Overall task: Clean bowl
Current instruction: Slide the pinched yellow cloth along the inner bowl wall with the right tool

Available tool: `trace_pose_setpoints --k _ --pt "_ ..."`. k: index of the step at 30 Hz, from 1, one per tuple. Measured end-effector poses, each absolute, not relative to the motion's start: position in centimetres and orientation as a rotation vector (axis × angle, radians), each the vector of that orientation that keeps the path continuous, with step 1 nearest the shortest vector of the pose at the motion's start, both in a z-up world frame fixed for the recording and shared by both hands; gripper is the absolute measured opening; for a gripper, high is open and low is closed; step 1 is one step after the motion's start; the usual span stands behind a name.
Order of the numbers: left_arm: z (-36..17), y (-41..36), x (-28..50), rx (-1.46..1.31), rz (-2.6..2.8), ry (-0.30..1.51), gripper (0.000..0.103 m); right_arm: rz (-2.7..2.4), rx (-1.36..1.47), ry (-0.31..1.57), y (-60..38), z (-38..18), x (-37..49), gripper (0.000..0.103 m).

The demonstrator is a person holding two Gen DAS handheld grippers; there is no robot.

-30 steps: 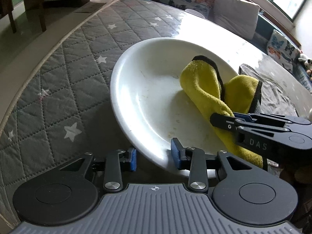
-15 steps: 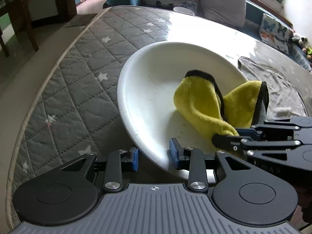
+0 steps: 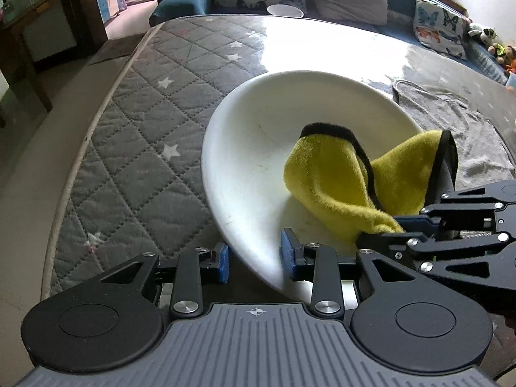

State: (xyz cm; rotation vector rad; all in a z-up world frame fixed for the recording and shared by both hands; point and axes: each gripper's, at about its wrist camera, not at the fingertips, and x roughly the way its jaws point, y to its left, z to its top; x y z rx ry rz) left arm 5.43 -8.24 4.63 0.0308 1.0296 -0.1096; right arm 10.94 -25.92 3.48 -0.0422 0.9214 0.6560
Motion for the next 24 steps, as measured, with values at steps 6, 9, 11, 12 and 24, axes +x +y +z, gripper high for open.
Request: trace_pose_setpoints --k 6,9,11,12,24 --pt "4.6 -8.0 5.5 0.027 -0.111 1.031 0.034 0.618 -0.066 0.897 -26.2 3.4 11.6 0.016" --pt "4.5 -7.9 5.3 0.01 -0.103 1.025 0.035 0.599 -0.074 0.887 -26.4 3.3 12.0 0.016" --pt "4.5 -7.9 5.1 -0.003 -0.093 1.018 0.035 0.589 -0.073 0.883 -26.4 3.1 12.3 0.016" --pt "4.5 -7.9 5.1 -0.009 -0.086 1.016 0.035 0.585 -0.073 0.881 -26.4 3.0 12.4 0.016" --pt "4.1 -8.4 4.1 -0.147 -0.013 1.031 0.038 0.542 -0.078 0.852 -26.9 2.5 13.1 0.016"
